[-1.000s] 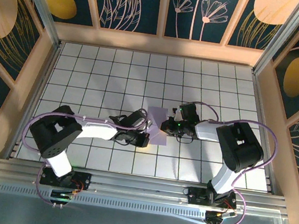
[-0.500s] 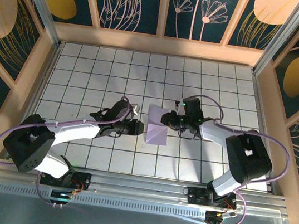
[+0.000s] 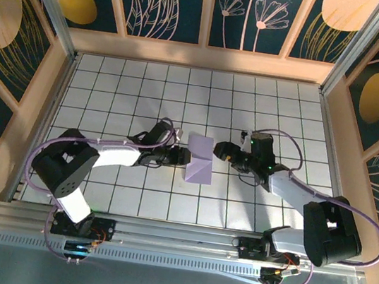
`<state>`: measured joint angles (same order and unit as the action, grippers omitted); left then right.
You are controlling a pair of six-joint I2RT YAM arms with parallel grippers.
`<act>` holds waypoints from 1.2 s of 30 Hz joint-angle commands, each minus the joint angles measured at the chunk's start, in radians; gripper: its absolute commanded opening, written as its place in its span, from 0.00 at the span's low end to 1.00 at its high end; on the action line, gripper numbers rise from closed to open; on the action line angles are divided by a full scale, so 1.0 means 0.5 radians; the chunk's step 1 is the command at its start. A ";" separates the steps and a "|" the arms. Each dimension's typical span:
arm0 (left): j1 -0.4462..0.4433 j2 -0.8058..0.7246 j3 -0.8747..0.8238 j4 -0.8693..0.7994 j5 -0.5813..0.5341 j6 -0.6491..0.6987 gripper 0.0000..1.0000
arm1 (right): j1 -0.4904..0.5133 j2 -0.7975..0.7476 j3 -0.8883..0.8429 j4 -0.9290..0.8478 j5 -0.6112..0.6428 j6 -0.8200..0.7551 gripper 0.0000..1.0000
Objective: Fold a paper plane with a square sheet of paper (fold left side to right side)
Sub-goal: Turn over the paper at the center of the table.
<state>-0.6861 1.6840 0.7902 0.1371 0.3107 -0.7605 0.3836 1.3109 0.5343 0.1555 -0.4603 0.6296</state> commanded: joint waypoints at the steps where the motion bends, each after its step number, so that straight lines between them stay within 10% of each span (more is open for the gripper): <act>1: 0.015 0.119 0.111 0.078 0.061 0.049 0.47 | -0.034 -0.068 -0.067 0.107 -0.030 0.030 0.82; 19: 0.013 0.149 0.099 0.186 0.061 0.035 0.03 | -0.054 0.039 -0.111 0.187 -0.199 0.007 0.75; 36: 0.013 -0.204 -0.236 0.591 0.040 -0.247 0.00 | 0.183 0.487 -0.099 0.832 -0.297 0.231 0.58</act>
<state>-0.6861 1.6142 0.6926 0.3687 0.3370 -0.8513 0.4599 1.5291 0.4889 0.4633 -0.6006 0.7136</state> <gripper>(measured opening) 0.044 0.580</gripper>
